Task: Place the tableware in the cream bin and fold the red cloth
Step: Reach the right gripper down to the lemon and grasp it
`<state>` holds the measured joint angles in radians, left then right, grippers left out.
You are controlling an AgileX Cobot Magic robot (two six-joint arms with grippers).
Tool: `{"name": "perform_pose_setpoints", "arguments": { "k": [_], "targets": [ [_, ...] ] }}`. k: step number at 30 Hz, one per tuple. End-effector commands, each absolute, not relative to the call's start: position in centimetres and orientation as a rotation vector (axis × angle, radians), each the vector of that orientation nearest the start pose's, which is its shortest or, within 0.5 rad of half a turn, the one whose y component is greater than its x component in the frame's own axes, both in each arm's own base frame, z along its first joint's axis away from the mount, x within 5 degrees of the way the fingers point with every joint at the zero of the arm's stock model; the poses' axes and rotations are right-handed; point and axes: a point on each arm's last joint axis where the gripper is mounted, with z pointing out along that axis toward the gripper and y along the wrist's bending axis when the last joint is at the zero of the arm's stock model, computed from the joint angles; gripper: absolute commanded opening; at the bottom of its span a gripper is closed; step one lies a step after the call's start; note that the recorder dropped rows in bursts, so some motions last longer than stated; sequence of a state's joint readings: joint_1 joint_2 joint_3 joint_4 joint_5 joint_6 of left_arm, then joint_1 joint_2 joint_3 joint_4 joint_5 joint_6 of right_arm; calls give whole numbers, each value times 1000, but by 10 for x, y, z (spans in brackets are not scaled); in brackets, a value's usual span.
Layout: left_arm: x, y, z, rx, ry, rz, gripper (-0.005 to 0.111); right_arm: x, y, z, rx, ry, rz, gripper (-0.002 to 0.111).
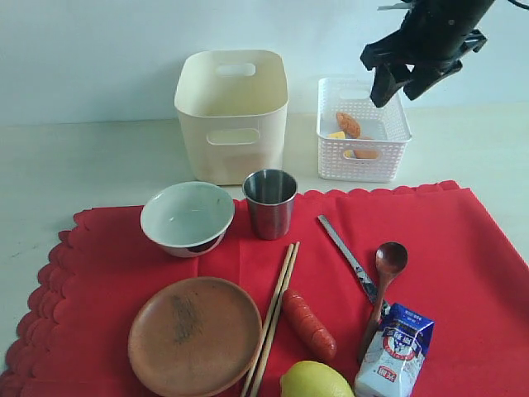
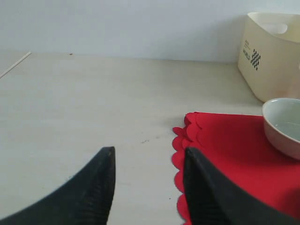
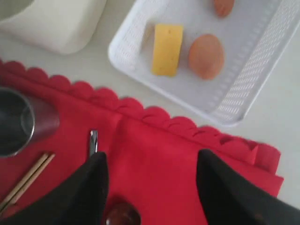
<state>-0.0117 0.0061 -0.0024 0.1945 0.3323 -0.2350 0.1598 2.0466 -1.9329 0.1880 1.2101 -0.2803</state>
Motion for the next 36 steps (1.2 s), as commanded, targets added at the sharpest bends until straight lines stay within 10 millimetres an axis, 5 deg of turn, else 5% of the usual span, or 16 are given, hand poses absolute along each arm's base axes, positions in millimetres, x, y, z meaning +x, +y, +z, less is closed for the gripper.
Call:
{"name": "perform_pose_setpoints", "arguments": {
  "k": [1,7,15,29,36],
  "targets": [
    [54,5,184,-85,1800,10,45,401,84,298,-639,2661,281,54],
    [54,5,184,-85,1800,10,45,336,93,304,-868,2577,371,54],
    [54,5,184,-85,1800,10,45,254,144,287,-1332,2432,433,54],
    [54,5,184,-85,1800,10,45,189,194,225,-1795,2220,370,54],
    [54,5,184,-85,1800,10,45,178,207,206,-1906,2221,353,59]
  ]
}}
